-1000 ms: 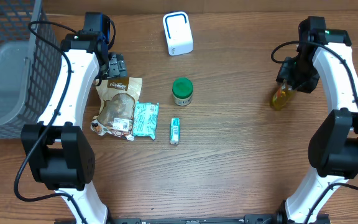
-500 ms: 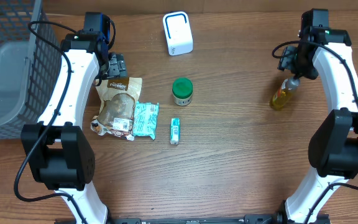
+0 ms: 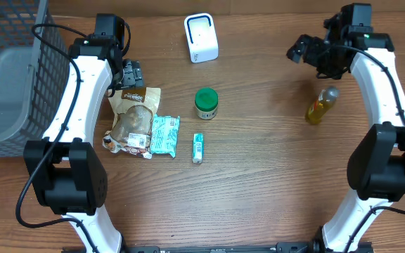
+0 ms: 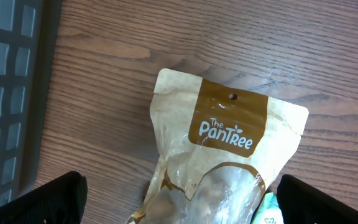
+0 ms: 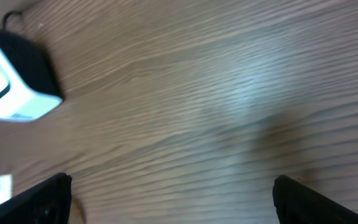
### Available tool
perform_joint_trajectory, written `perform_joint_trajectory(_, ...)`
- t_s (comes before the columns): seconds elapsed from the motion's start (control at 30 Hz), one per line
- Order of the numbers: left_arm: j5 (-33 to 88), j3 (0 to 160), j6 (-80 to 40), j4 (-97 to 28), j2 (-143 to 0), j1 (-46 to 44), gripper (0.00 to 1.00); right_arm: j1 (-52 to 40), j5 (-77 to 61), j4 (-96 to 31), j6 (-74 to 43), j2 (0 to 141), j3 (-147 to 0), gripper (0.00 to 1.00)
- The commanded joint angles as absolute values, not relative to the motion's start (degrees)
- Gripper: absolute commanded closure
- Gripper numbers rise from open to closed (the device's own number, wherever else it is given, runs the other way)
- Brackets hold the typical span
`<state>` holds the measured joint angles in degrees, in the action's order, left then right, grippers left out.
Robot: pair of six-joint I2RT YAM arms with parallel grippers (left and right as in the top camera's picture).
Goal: Scan the item barcode
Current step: 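Open the right gripper and move it left toward the green jar, then position the right gripper above the green-lidded jar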
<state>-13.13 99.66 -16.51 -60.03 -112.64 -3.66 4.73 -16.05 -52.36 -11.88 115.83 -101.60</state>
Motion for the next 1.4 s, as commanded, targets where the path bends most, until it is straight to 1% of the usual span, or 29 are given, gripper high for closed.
perform_joint_trajectory(0.0,-13.91,100.33,-16.49,-59.94,-112.40,-3.88,0.00,1.48,-19.00,-53.04,-12.62,115.22,-102.76,0.00)
perform_joint_trajectory(0.43,-13.91,100.33,-16.49,-59.94,-112.40,-3.88,0.01,-13.47,-19.00,-53.67,-12.64,115.22,-102.74,0.00)
perform_joint_trajectory(0.7,-13.91,100.33,-16.49,-59.92,-112.40,-3.88,0.00,-20.05,-19.00,-53.65,-12.62,115.22,-102.74,0.00)
perform_joint_trajectory(0.83,-13.91,100.33,-16.49,-59.94,-112.40,-3.88,0.00,-21.47,-18.98,-53.65,-12.62,115.22,-102.74,0.00)
perform_joint_trajectory(1.37,-13.91,100.33,-16.49,-59.94,-112.40,-3.88,0.01,-21.45,-18.98,-53.63,-12.60,115.22,-102.74,0.00)
